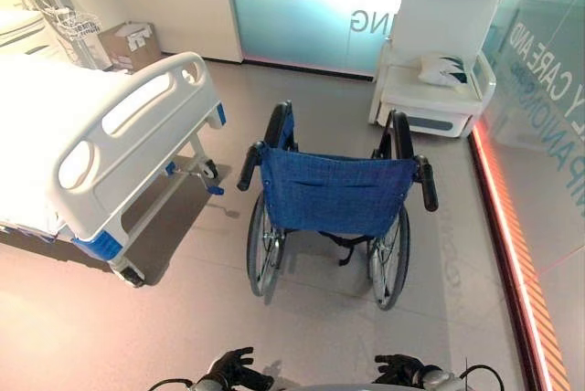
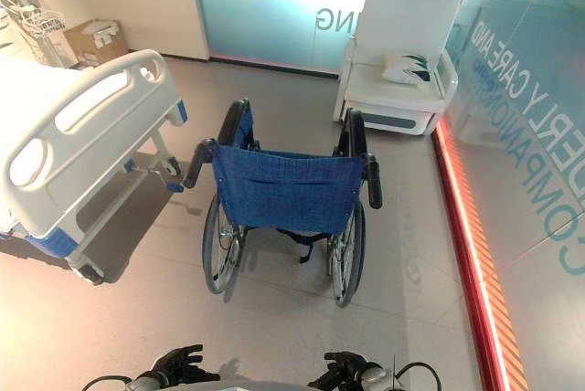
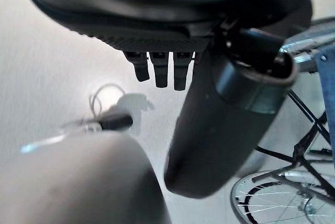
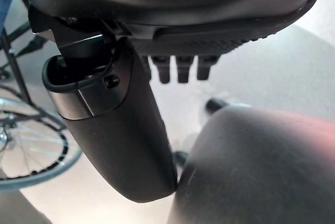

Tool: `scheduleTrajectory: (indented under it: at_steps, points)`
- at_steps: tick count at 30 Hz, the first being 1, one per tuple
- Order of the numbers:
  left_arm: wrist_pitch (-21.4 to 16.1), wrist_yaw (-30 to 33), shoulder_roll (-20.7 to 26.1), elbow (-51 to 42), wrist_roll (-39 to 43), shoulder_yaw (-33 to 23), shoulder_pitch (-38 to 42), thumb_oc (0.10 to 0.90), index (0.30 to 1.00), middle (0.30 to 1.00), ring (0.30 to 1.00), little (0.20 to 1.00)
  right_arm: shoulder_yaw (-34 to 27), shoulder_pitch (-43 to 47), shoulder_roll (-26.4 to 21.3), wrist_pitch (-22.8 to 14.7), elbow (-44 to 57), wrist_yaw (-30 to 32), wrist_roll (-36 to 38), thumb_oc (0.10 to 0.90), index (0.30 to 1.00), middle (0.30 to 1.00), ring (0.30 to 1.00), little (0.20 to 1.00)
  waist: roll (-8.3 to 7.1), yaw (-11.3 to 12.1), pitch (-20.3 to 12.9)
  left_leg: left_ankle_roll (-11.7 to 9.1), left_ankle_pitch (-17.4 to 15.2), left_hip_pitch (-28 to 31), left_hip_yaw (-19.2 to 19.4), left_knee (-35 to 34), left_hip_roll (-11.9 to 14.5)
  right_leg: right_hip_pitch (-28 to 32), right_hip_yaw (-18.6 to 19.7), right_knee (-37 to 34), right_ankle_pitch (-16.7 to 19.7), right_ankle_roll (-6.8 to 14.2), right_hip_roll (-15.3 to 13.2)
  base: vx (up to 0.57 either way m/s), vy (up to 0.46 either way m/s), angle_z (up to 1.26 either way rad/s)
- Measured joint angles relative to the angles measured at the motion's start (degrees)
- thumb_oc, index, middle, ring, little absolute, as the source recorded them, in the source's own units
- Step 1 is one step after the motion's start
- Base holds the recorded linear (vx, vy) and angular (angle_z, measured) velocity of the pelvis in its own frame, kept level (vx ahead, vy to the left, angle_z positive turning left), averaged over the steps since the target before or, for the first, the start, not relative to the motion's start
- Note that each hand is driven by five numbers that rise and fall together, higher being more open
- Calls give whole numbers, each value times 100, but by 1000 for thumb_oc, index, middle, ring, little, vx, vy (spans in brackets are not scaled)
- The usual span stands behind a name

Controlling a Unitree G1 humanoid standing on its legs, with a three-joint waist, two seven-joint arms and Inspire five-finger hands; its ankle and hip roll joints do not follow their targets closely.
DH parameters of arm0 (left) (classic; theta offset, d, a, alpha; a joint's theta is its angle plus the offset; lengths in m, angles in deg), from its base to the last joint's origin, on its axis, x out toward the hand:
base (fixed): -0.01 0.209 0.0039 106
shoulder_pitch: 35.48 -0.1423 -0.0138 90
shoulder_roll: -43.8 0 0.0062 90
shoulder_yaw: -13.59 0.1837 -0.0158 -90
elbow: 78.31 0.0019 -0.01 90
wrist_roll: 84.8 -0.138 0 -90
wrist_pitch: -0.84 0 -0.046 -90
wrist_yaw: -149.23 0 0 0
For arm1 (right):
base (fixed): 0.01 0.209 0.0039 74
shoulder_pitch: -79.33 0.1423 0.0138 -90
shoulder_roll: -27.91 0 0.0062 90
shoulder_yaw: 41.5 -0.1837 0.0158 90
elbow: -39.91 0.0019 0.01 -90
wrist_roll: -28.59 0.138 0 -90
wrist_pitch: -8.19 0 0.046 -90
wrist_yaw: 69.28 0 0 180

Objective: Push the wheelchair next to the bed

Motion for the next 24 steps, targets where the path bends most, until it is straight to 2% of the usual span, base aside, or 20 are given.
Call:
scheduleTrajectory:
  at_steps: [6, 11, 17, 18, 24]
  points:
    - [80, -203, 17, 2, 52, -75, -4, 800, 900, 900, 900, 900, -80, -32, -13, -1, 4, 0, 69, 800, 900, 900, 900, 900, 17, -14, 10, 1, 0, 30, 2, -10, 6, 10, 18, 10, 0, 3, -2, 13, 29, -3]
    - [73, -97, -16, 1, 389, -298, -90, 800, 900, 900, 900, 900, -315, -169, -56, 4, 0, 64, 688, 800, 900, 900, 900, 900, 38, -24, 22, 3, 1, 31, -1, -20, 2, 17, 18, 7, 1, 3, -7, 24, 45, 0]
    - [52, 148, -62, 41, 724, -755, -170, 800, 900, 900, 900, 900, -991, -325, -53, 55, -93, 286, 1801, 800, 900, 900, 900, 900, 69, -54, 47, 3, -3, 89, 0, -3, -7, 84, 12, 2, 1, 0, -12, 49, 32, 2]
    - [30, 172, -37, 36, 774, -907, -169, 800, 900, 900, 900, 900, -1286, -325, -70, 58, -94, 350, 2034, 800, 900, 900, 900, 900, 85, -94, 53, 5, -5, 107, 8, -6, -4, 100, 13, 2, 1, 1, -15, 40, 28, -1]
    - [-67, 455, 273, -248, 769, -1232, -140, 800, 900, 900, 900, 900, -1763, -309, -537, 50, 138, 487, 2317, 800, 900, 900, 900, 900, 121, -194, 50, 8, -4, 128, 23, -43, 17, 101, 33, 4, 5, 10, -17, 14, 17, -4]
